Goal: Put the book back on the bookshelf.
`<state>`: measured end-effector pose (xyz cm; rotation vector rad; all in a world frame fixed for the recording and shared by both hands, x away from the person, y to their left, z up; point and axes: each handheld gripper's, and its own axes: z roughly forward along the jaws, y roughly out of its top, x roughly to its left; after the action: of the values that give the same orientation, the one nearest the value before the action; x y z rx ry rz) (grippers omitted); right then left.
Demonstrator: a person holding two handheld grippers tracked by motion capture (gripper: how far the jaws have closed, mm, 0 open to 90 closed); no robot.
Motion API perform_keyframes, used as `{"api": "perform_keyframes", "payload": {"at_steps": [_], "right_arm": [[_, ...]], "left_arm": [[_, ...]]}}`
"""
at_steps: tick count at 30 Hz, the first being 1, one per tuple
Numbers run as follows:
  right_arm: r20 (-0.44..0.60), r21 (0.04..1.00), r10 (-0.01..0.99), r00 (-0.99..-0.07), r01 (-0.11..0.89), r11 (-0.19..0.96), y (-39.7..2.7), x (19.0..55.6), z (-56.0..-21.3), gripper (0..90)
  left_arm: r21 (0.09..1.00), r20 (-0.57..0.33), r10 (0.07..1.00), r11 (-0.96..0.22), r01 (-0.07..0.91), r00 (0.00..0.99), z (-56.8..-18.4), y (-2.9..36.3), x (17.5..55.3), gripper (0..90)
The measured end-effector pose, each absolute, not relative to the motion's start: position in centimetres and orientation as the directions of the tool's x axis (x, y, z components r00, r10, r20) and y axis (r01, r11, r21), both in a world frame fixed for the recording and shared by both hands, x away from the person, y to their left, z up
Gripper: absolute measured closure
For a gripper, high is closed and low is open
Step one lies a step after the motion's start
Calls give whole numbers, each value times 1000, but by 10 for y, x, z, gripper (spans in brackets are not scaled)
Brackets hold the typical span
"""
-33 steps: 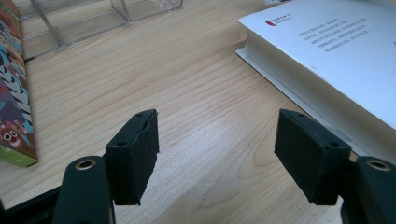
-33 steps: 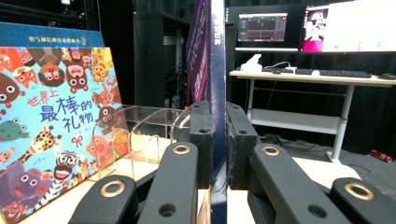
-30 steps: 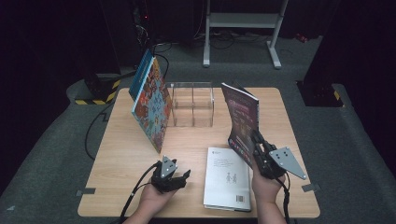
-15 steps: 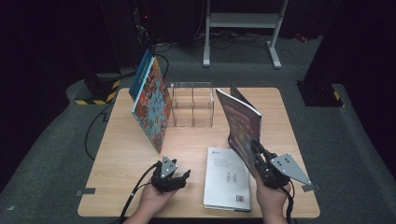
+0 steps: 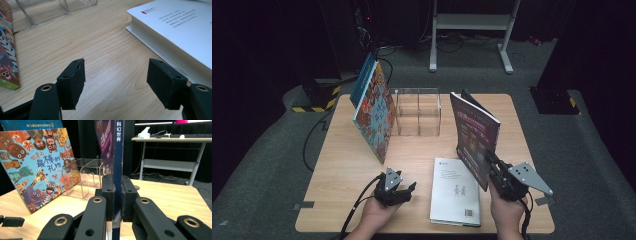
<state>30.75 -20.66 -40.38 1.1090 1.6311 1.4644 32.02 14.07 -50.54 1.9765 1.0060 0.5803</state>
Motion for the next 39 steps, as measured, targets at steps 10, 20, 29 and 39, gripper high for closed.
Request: {"api": "perform_keyframes", "payload": {"at_steps": [10, 20, 29, 39], "right_arm": [[53, 989, 909, -414, 147, 9, -201, 313, -395, 845], [44, 992, 889, -456, 125, 15, -182, 318, -383, 845], [41, 995, 863, -504, 103, 13, -159, 326, -379, 846], [49, 996, 852, -521, 89, -3, -143, 341, -386, 845]], "left_arm": [[837, 25, 818, -332, 436, 575, -504, 143, 320, 312], [841, 28, 820, -329, 429, 572, -503, 146, 321, 314], [841, 26, 820, -327, 431, 571, -503, 146, 321, 314], [844, 23, 821, -322, 430, 570, -503, 147, 321, 314]]}}
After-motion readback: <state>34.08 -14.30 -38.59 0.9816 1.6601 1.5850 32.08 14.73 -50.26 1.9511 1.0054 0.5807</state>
